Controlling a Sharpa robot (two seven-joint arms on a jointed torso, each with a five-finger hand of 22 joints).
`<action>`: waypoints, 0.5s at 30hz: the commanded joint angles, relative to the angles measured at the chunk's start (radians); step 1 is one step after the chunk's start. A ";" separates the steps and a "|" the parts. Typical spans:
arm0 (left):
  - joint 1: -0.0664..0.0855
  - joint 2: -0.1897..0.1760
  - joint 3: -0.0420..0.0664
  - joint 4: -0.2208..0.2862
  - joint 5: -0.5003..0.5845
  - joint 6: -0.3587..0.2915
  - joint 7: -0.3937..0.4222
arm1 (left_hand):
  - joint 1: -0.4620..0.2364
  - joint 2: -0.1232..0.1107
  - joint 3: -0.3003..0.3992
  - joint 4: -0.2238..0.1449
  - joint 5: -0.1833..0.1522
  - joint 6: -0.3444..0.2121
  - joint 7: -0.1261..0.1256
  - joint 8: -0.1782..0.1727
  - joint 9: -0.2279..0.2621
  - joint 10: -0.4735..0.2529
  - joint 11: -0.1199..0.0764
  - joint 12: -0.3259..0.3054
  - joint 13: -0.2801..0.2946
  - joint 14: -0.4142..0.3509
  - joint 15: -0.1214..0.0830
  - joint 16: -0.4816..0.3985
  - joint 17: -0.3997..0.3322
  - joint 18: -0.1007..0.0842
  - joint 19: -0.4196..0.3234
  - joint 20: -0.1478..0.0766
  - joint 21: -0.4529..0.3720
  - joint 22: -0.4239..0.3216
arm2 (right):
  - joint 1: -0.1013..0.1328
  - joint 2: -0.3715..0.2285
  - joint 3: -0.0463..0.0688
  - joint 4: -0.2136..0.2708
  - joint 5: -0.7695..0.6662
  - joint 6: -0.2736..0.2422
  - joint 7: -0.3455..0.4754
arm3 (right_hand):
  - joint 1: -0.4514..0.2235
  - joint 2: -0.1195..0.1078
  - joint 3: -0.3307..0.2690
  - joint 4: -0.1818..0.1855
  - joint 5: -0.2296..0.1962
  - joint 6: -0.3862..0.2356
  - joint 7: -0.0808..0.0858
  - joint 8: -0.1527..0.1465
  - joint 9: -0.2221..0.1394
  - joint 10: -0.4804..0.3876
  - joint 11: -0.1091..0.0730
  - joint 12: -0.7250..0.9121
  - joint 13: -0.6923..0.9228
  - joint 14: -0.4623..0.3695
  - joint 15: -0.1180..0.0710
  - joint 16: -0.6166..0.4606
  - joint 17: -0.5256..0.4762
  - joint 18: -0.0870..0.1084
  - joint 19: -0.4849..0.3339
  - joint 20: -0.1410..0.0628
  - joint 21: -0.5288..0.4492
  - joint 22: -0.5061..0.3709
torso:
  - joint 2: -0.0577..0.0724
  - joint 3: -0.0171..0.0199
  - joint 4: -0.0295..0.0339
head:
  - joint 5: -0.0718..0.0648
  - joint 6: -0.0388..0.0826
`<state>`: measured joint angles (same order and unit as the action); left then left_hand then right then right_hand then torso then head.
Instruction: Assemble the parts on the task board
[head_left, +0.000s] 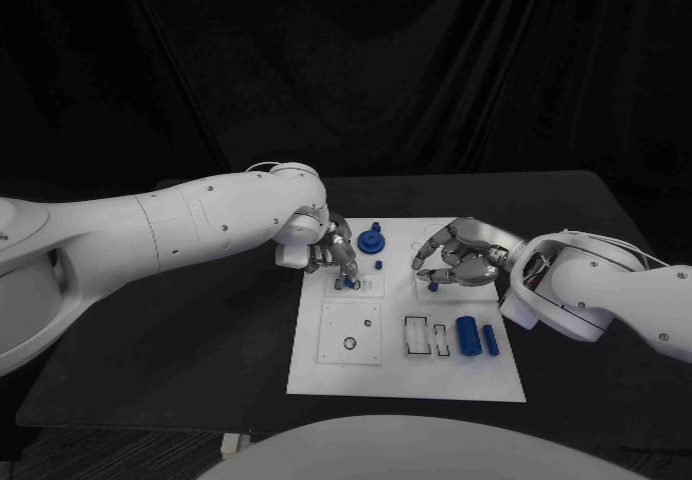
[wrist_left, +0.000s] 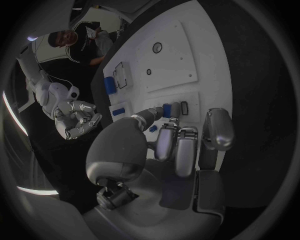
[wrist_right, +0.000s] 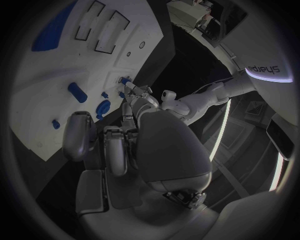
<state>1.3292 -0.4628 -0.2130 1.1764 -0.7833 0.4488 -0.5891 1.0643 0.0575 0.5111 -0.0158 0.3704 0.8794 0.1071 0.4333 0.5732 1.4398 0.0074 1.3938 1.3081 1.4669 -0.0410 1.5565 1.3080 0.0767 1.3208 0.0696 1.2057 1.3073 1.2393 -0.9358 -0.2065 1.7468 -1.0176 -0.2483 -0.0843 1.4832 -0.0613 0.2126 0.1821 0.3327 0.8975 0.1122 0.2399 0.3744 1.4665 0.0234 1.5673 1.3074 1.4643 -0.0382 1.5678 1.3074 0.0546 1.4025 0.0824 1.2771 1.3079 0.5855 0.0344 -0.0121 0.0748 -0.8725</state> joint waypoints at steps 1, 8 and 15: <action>-0.003 0.005 0.000 -0.001 0.028 -0.013 0.008 | 0.002 0.011 0.128 -0.133 -0.003 0.013 -0.018 -0.005 0.000 -0.009 0.001 -0.002 0.055 0.078 0.000 -0.006 0.229 0.011 -0.005 0.001 -0.003 0.145 | -0.003 0.000 0.000 0.000 -0.002 0.010 -0.016 | 0.010 -0.001 0.003 -0.004 0.006 -0.005 0.000 0.007 -0.002 0.104 0.005 0.004 0.263 0.107 0.008 0.003 0.263 0.017 -0.008 -0.002 -0.003 0.167 | 0.000 -0.0002 0.0000 | 0.000 0.000; -0.004 0.010 0.000 -0.004 0.034 -0.019 0.009 | 0.002 0.013 0.128 -0.133 -0.006 0.012 -0.018 -0.008 -0.001 -0.013 0.001 -0.008 0.049 0.075 0.000 -0.008 0.225 0.011 -0.006 0.001 -0.005 0.144 | -0.003 -0.001 0.000 0.001 -0.002 0.010 -0.016 | 0.011 0.000 0.004 -0.005 0.008 -0.006 0.000 0.007 -0.002 0.104 0.005 0.004 0.263 0.107 0.008 0.003 0.263 0.018 -0.009 -0.002 -0.005 0.167 | 0.000 0.0002 0.0002 | -0.003 0.000; -0.005 0.015 0.000 -0.008 0.035 -0.019 0.008 | 0.001 0.015 0.125 -0.133 -0.013 0.012 -0.017 -0.013 -0.001 -0.017 0.002 -0.014 0.043 0.072 0.001 -0.011 0.221 0.012 -0.008 0.002 -0.009 0.143 | -0.003 -0.002 0.000 0.002 -0.002 0.011 -0.016 | 0.011 0.000 0.004 -0.005 0.008 -0.006 0.000 0.007 -0.002 0.104 0.005 0.004 0.263 0.107 0.008 0.003 0.263 0.018 -0.009 -0.002 -0.005 0.167 | 0.000 -0.0002 -0.0002 | -0.004 0.000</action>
<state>1.3262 -0.4506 -0.2138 1.1686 -0.7636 0.4365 -0.5890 1.0636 0.0596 0.5124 -0.0173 0.3594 0.8795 0.1072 0.4256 0.5719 1.4290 0.0112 1.3821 1.3080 1.4668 -0.0410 1.5516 1.3078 0.0767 1.3203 0.0701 1.1997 1.3073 1.2391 -0.9370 -0.2065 1.7470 -1.0176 -0.2446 -0.0861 1.4843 -0.0602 0.2155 0.1792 0.3368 0.8976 0.1122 0.2439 0.3734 1.4665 0.0234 1.5673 1.3074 1.4643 -0.0382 1.5678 1.3073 0.0546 1.4025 0.0824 1.2770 1.3077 0.5854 0.0344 -0.0121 0.0713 -0.8725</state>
